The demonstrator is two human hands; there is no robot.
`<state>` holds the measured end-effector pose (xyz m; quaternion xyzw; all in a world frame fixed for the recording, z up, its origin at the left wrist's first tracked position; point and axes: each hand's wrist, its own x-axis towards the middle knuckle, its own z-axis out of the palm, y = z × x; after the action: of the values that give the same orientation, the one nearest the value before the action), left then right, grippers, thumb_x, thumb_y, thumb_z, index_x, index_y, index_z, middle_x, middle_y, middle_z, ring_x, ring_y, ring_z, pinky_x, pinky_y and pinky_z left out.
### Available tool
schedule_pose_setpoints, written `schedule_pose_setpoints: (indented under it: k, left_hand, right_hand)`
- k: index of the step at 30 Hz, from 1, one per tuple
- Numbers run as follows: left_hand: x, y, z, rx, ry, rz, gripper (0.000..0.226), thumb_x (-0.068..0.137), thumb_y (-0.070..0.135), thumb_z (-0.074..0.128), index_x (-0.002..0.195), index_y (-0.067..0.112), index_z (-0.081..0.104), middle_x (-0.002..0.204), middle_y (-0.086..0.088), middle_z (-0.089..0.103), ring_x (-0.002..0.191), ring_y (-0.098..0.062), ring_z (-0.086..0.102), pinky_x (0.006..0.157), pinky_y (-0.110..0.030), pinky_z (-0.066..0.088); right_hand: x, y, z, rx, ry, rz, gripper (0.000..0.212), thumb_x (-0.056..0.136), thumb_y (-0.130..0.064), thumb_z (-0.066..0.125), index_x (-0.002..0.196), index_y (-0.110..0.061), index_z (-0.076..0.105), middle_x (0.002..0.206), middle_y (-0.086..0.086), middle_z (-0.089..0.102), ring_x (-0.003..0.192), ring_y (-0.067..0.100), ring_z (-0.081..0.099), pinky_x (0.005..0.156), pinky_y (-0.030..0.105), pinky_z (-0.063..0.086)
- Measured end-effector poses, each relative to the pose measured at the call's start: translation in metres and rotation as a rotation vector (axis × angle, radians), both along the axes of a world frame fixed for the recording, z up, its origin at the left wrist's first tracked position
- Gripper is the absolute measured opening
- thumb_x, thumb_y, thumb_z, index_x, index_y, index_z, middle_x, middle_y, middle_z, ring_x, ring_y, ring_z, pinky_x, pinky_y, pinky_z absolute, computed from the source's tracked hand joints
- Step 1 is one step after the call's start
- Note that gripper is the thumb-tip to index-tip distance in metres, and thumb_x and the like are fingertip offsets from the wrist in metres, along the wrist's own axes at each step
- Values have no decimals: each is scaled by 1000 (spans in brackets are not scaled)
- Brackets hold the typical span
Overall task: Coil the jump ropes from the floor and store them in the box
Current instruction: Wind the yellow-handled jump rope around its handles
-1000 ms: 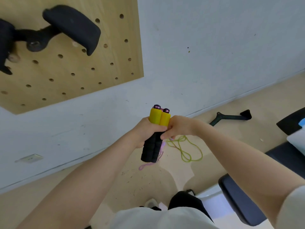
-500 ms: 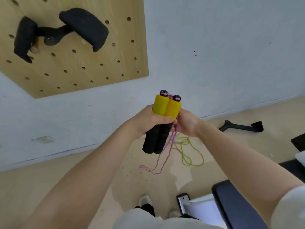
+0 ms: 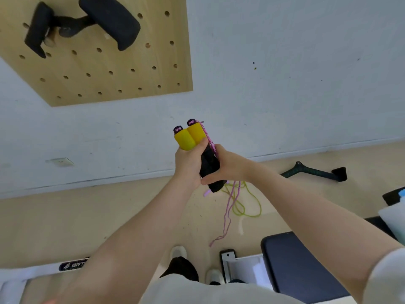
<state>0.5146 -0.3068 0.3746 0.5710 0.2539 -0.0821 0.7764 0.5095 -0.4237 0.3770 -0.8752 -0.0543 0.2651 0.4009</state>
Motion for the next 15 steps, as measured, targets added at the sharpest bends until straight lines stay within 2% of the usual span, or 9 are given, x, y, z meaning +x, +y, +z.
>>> schedule_pose_setpoints:
  k: [3, 5, 7, 9, 11, 12, 14, 15]
  left_hand:
    - [-12, -7, -4, -101, -4, 34, 15, 82, 19, 70, 93, 13, 64, 90, -9, 69, 88, -29, 68, 81, -44, 56]
    - [-18, -15, -5, -49, -36, 26, 14, 82, 19, 69, 94, 14, 63, 88, -7, 68, 86, -26, 67, 77, -37, 55]
    - [-25, -18, -3, 254, -96, -105, 16, 85, 25, 65, 97, 15, 61, 93, -6, 67, 85, -23, 65, 70, -29, 50]
    - [-30, -9, -4, 591, -158, -428, 29, 86, 36, 61, 102, 11, 60, 101, -11, 64, 90, -26, 61, 73, -28, 44]
    - [-37, 6, 4, 845, -199, -764, 32, 84, 42, 63, 95, 12, 57, 91, -5, 58, 86, -22, 56, 74, -30, 41]
    - [-42, 12, 8, 1031, -270, -853, 36, 81, 44, 65, 99, 14, 55, 92, -1, 54, 87, -19, 53, 76, -30, 41]
    - [-47, 17, 17, 1529, -631, -923, 54, 78, 44, 67, 119, 14, 48, 113, -1, 49, 106, -20, 48, 89, -30, 38]
    - [-46, 17, 19, 1695, -825, -981, 69, 76, 42, 68, 132, 14, 40, 128, -5, 43, 119, -24, 42, 100, -31, 31]
  right_hand:
    - [-11, 0, 1, -85, -48, 51, 84, 64, -26, 80, 128, -15, 28, 109, 3, 59, 96, 22, 60, 81, 34, 53]
    - [-17, -1, -2, -115, -68, 34, 71, 66, -21, 76, 121, -12, 32, 101, 5, 58, 89, 22, 59, 70, 32, 51]
    - [-21, -11, -7, -82, -23, -29, 57, 67, -17, 72, 111, -11, 36, 90, 2, 55, 79, 19, 56, 63, 29, 46]
    - [-24, -28, -12, -66, 32, -103, 53, 66, -16, 71, 108, -10, 40, 89, 2, 54, 77, 19, 56, 67, 34, 48]
    - [-29, -45, -13, -98, 81, -117, 49, 67, -15, 70, 107, -10, 43, 91, 3, 54, 77, 18, 55, 68, 33, 47]
    - [-32, -52, -12, -133, 110, -93, 46, 68, -16, 69, 105, -11, 42, 90, 3, 53, 74, 16, 54, 66, 30, 45]
    - [-39, -57, -9, -229, 156, 5, 44, 70, -18, 69, 103, -13, 41, 88, 2, 52, 70, 13, 50, 60, 26, 40]
    - [-43, -56, -7, -276, 159, 66, 44, 70, -20, 69, 103, -13, 40, 88, 2, 52, 68, 12, 50, 59, 25, 40]
